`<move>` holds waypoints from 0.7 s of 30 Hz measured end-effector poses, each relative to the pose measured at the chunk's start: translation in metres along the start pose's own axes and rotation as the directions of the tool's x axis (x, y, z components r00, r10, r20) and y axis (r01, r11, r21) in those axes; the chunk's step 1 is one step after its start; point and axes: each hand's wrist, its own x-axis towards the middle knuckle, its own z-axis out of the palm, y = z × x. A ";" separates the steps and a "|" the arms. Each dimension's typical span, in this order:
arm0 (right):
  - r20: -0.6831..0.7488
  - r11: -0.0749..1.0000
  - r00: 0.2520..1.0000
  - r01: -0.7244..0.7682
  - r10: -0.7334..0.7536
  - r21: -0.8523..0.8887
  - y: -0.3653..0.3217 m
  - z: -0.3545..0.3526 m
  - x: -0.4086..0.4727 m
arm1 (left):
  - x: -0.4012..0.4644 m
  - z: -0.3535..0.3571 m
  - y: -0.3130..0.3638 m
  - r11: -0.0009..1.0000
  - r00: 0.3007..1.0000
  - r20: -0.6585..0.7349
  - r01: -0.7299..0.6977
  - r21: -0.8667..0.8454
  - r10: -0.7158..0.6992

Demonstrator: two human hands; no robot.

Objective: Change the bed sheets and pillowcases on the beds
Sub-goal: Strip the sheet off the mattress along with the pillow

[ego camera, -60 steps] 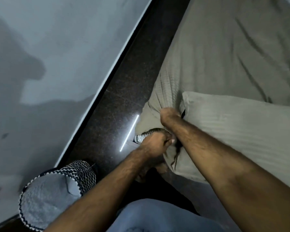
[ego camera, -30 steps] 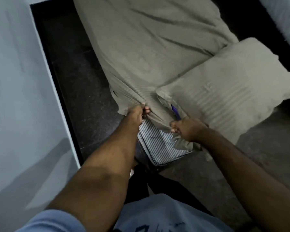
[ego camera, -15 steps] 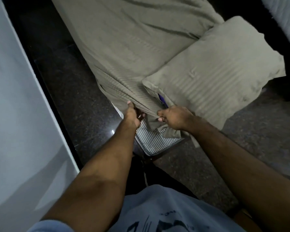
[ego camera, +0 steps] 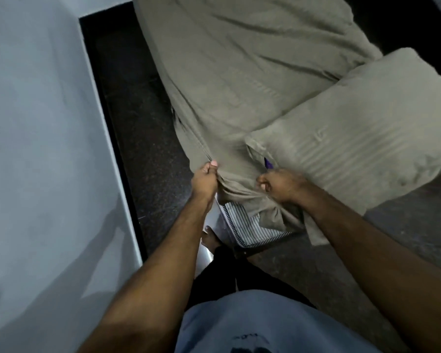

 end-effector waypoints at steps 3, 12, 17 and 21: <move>-0.190 0.973 0.979 -0.023 0.068 0.230 -0.017 -0.022 0.021 | -0.014 -0.011 0.006 0.986 0.997 0.061 -0.055 0.158 0.046; -0.213 0.947 0.975 0.002 0.070 0.322 -0.117 -0.077 0.100 | -0.034 -0.036 0.042 0.696 0.916 0.247 -0.400 0.596 0.315; -0.112 0.976 0.986 -0.101 0.124 0.194 -0.137 -0.065 0.140 | -0.022 -0.047 0.043 0.651 0.840 0.372 -0.541 0.532 0.395; -0.113 0.966 0.963 -0.229 0.243 0.121 -0.125 -0.058 0.173 | 0.004 -0.061 0.039 0.577 0.704 0.582 -0.692 0.434 0.406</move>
